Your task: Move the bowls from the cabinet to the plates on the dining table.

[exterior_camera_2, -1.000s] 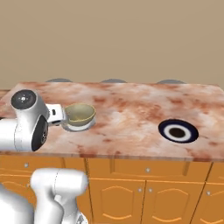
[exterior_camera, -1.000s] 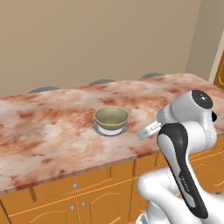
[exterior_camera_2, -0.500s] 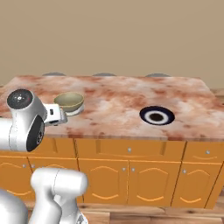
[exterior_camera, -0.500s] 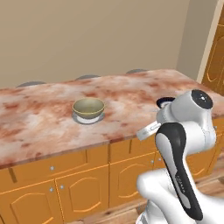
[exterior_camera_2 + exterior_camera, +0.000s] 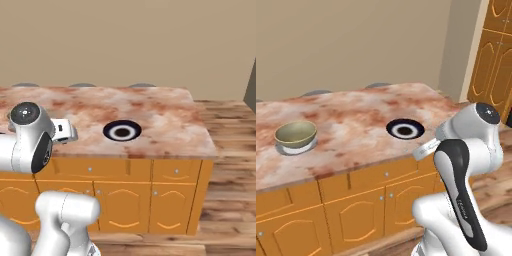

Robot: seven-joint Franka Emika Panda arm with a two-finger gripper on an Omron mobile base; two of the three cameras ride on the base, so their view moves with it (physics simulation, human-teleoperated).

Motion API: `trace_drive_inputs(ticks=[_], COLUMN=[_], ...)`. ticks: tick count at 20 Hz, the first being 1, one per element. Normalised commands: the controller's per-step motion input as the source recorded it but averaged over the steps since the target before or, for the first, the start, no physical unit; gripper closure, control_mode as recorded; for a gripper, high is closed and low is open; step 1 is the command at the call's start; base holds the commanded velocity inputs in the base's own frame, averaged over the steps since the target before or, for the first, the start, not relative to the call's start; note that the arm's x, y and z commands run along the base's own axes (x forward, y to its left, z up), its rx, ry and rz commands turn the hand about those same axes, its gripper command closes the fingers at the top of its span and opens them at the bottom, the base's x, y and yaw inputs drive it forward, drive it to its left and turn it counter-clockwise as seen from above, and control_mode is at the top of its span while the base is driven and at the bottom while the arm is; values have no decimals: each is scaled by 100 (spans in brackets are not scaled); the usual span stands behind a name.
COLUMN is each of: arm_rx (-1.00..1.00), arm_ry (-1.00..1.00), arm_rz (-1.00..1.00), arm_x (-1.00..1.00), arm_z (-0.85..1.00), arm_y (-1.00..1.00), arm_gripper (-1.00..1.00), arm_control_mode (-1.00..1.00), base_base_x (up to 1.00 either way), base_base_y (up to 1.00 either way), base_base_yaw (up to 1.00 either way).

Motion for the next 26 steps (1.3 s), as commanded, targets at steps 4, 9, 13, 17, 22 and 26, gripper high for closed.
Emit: trace_drive_inputs(ticks=[4,9,13,17,22,26], arm_rx=[0,0,0,0,0,0], arm_ry=[0,0,0,0,0,0], arm_rz=[0,0,0,0,0,0], arm_x=[0,0,0,0,0,0], arm_z=[0,0,0,0,0,0], arm_y=[0,0,0,0,0,0], arm_gripper=[-100,-100,-100,-100,-100,-100], arm_control_mode=[100,100,100,100,100,100], base_base_x=[-1,-7,0,0,0,0], base_base_y=[-98,-84,-78,-79,-96,-92], base_base_yaw=[-13,-28,-41,-42,-30,-28])
